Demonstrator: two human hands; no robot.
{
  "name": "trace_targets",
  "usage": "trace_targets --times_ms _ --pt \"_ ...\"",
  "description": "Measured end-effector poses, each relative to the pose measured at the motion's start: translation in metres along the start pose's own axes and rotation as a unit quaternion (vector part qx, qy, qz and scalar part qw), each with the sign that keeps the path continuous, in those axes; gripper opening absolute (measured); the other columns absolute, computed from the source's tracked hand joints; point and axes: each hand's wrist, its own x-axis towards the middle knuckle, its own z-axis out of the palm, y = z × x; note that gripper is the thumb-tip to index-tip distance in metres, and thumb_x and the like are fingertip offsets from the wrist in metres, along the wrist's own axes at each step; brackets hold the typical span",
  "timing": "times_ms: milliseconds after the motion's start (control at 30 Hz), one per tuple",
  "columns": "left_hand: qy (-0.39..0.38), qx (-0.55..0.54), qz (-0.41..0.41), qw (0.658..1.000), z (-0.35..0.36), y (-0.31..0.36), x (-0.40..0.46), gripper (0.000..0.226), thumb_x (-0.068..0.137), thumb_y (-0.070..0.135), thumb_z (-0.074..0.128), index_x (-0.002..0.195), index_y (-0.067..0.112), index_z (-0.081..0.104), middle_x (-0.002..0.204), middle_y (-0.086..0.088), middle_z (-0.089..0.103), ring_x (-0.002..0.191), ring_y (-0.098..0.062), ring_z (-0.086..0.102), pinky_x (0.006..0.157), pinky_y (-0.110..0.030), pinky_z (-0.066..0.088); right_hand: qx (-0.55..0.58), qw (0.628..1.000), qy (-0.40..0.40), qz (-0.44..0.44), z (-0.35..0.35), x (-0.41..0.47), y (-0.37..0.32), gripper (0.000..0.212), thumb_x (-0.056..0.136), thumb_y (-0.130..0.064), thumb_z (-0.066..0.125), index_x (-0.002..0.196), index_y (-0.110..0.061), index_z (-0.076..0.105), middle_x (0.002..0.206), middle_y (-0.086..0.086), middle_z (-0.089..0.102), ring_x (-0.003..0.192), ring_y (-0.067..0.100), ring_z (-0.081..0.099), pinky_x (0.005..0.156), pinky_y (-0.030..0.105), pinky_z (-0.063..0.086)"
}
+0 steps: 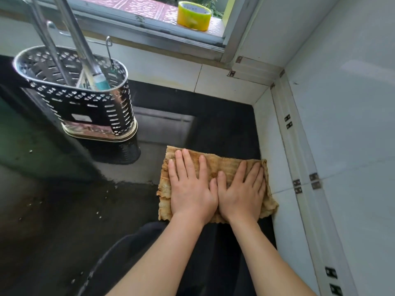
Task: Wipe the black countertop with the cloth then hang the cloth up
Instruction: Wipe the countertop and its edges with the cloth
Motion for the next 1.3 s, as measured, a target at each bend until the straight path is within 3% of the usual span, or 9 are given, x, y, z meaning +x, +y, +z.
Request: trace_targets --times_ms 633,800,1000,1100,1300 --pt "-0.016 -0.018 0.028 0.999 0.012 -0.015 -0.183 0.069 0.102 0.051 0.010 0.161 0.018 -0.005 0.165 -0.027 -0.021 0.151 -0.042 -0.027 0.120 -0.056 -0.023 -0.008 0.999 0.010 0.038 0.009 -0.186 0.054 0.088 0.093 -0.066 0.008 0.161 -0.011 0.015 0.167 0.024 0.008 0.155 0.036 0.004 0.126 0.049 0.004" --pt "-0.029 -0.023 0.024 0.999 0.009 -0.034 -0.200 0.067 0.102 0.050 0.007 0.158 0.019 -0.014 0.163 -0.025 -0.027 0.149 -0.040 -0.033 0.119 -0.057 -0.025 -0.018 0.998 -0.005 0.057 0.008 -0.207 0.038 0.093 0.089 -0.069 0.005 0.161 -0.011 0.012 0.166 0.026 0.005 0.155 0.038 0.002 0.125 0.050 0.001" --pt "-0.048 -0.010 -0.006 0.999 0.000 -0.062 -0.207 0.070 0.093 0.049 -0.012 0.156 0.020 -0.021 0.160 -0.024 -0.035 0.146 -0.038 -0.039 0.116 -0.056 -0.029 -0.011 0.999 -0.013 0.039 0.010 -0.221 0.009 0.095 0.089 -0.070 0.005 0.161 -0.009 0.010 0.166 0.028 0.001 0.154 0.041 -0.003 0.125 0.053 0.001" --pt "-0.040 -0.009 -0.027 0.999 -0.004 -0.084 -0.205 0.070 0.091 0.049 -0.014 0.155 0.020 -0.019 0.160 -0.024 -0.033 0.147 -0.039 -0.036 0.120 -0.057 -0.022 -0.002 1.000 -0.017 0.021 0.011 -0.223 -0.015 0.098 0.087 -0.073 0.004 0.161 -0.009 0.009 0.165 0.029 0.000 0.154 0.041 -0.006 0.124 0.053 -0.001" --pt "-0.040 0.004 -0.027 0.999 -0.010 -0.097 -0.184 0.069 0.091 0.049 -0.014 0.153 0.018 -0.022 0.157 -0.026 -0.036 0.144 -0.040 -0.040 0.118 -0.059 -0.025 -0.015 0.999 -0.027 0.026 0.012 -0.211 -0.036 0.094 0.090 -0.071 0.004 0.161 -0.010 0.004 0.165 0.029 -0.003 0.154 0.041 -0.009 0.124 0.054 0.000"
